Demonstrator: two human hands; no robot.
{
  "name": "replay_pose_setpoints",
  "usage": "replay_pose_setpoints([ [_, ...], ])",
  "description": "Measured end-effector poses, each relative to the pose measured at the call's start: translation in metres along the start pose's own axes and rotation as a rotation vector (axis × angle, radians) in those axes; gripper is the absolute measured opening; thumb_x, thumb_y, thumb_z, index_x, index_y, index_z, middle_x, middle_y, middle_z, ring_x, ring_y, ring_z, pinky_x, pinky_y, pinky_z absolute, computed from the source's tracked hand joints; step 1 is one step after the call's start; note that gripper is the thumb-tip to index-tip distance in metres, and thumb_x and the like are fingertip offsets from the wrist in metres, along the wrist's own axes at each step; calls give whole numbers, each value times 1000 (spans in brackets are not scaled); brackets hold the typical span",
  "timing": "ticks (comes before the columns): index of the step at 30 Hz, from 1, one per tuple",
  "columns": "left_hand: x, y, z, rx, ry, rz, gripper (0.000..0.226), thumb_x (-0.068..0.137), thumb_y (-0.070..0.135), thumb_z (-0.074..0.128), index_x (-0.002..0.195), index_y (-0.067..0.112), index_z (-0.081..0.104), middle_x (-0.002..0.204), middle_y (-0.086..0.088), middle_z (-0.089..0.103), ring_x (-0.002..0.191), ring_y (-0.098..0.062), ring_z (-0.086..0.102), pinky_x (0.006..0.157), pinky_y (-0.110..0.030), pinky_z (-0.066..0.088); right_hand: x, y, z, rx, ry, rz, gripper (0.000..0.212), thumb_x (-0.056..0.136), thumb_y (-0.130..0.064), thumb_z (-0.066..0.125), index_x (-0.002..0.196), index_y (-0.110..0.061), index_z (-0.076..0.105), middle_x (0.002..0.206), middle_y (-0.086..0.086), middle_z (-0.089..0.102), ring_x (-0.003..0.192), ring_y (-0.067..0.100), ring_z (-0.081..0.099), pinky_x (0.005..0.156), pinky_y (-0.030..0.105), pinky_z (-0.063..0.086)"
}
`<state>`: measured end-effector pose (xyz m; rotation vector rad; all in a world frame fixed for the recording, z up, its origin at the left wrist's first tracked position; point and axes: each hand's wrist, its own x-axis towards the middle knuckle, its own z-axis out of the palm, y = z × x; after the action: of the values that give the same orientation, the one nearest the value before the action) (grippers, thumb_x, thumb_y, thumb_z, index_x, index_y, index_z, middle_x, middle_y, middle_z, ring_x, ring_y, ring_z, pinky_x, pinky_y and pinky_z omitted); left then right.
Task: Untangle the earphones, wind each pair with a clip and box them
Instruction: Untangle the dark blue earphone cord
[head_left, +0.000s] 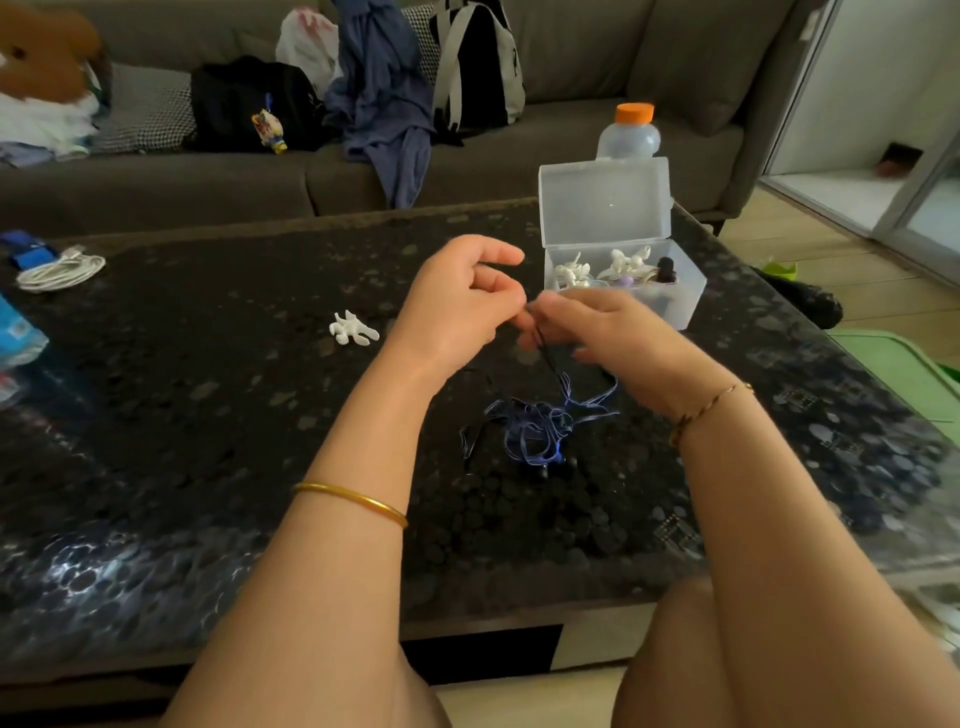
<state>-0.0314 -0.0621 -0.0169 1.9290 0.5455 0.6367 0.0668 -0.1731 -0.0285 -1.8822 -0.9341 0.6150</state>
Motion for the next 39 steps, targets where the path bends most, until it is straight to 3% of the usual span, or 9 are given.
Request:
replay_pose_setpoints([
  [2, 1, 0, -3, -50, 3, 5, 34, 86, 2, 61, 112, 22, 55, 84, 4, 66, 72, -6, 66, 47, -13, 41, 2, -3, 5, 31, -54, -21, 32, 99, -34, 43, 85, -15, 65, 73, 2, 66, 71, 28, 57, 82, 39, 48],
  [7, 2, -15, -14, 369, -69, -4, 27, 86, 3, 63, 104, 23, 64, 87, 11, 60, 78, -1, 57, 68, -14, 44, 11, -2, -11, 808, 570, 87, 31, 97, -20, 46, 67, -14, 51, 52, -2, 40, 46, 9, 39, 51, 28, 48],
  [11, 3, -19, -22, 604, 339, 3, 19, 94, 8, 53, 101, 21, 66, 99, 6, 59, 88, -8, 54, 75, -23, 42, 15, 20, -25, 146, 940, 211, 33, 98, -31, 40, 84, -11, 63, 76, 1, 56, 70, 15, 51, 61, 27, 39],
  [17, 2, -7, -33, -269, 445, -186, 14, 94, 7, 53, 89, 16, 62, 65, 3, 64, 63, -10, 66, 71, -28, 58, 18, 29, -27, -602, 752, 433, 30, 98, -31, 42, 108, -12, 63, 113, 14, 61, 111, 34, 50, 92, 42, 34],
  [23, -3, -1, -23, -41, 169, -201, 11, 89, 14, 60, 87, 11, 71, 54, 1, 53, 37, -5, 38, 43, -20, 41, 17, 23, -12, -727, 447, 422, 38, 98, -42, 36, 111, -18, 62, 105, 11, 58, 114, 32, 48, 103, 49, 26],
  [27, 1, -2, -12, 118, 64, -179, 12, 89, 17, 62, 83, 11, 71, 52, 3, 56, 37, -4, 40, 45, -21, 42, 13, -6, 11, -26, 245, -13, 48, 98, -51, 30, 101, -14, 61, 86, 2, 68, 84, 11, 58, 82, 28, 45],
  [31, 4, -9, -15, 185, 97, -150, 10, 90, 20, 62, 85, 17, 70, 57, 5, 59, 41, -3, 48, 55, -27, 48, 9, -12, 22, 83, -32, -46, 34, 97, -35, 47, 85, -5, 59, 57, 2, 51, 55, 11, 50, 70, 31, 50],
  [37, -2, -22, -34, 347, 0, -199, 7, 91, 18, 64, 96, 17, 67, 77, 1, 66, 72, -9, 62, 71, -24, 49, 15, -8, -10, 1170, 623, 217, 19, 96, -19, 49, 78, -14, 52, 55, -2, 49, 56, 9, 52, 67, 30, 55],
  [39, -3, -22, -40, 343, 55, -203, 7, 90, 18, 64, 96, 19, 68, 80, 0, 67, 77, -9, 64, 74, -25, 48, 15, 8, -21, 1061, 732, 369, 13, 97, -22, 45, 91, -13, 53, 69, 1, 53, 66, 12, 56, 70, 31, 57],
])
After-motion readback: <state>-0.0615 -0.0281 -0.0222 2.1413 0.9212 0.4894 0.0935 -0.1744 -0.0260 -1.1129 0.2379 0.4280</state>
